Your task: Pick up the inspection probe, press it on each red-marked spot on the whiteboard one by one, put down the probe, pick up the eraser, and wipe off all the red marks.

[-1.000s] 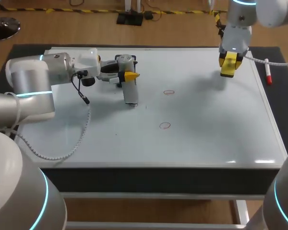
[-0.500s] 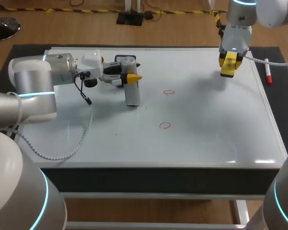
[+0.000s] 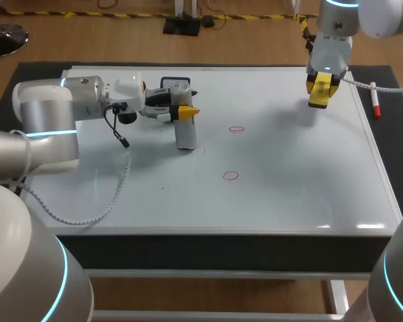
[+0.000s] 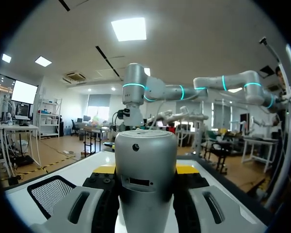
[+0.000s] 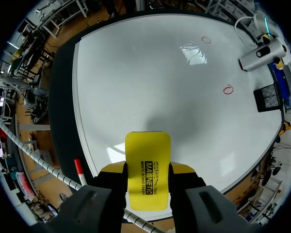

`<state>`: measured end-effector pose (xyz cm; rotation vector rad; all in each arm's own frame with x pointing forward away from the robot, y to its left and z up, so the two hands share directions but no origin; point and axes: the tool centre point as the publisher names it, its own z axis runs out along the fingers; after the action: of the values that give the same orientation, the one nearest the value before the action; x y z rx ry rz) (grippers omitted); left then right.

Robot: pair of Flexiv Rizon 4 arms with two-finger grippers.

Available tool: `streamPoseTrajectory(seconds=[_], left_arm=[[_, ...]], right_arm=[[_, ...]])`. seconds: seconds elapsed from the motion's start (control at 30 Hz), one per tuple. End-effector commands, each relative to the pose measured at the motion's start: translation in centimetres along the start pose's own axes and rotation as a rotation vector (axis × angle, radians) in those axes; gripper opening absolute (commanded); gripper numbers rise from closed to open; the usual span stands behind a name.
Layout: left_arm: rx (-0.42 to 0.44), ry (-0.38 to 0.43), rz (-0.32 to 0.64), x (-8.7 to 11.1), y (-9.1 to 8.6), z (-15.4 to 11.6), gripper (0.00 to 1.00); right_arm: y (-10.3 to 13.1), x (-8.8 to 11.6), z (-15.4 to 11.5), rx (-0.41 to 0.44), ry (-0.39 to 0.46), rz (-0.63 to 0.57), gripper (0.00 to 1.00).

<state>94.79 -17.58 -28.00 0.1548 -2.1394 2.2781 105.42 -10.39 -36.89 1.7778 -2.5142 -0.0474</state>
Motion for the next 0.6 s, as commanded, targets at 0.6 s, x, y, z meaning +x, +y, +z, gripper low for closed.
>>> streamPoseTrajectory(seconds=[0.6], left_arm=[[0.0,-0.008,0.009,0.21,-0.53,-0.19,0.0]], right_arm=[[-0.06,0.08,-0.13,0.001,0.002,-0.002,0.0]])
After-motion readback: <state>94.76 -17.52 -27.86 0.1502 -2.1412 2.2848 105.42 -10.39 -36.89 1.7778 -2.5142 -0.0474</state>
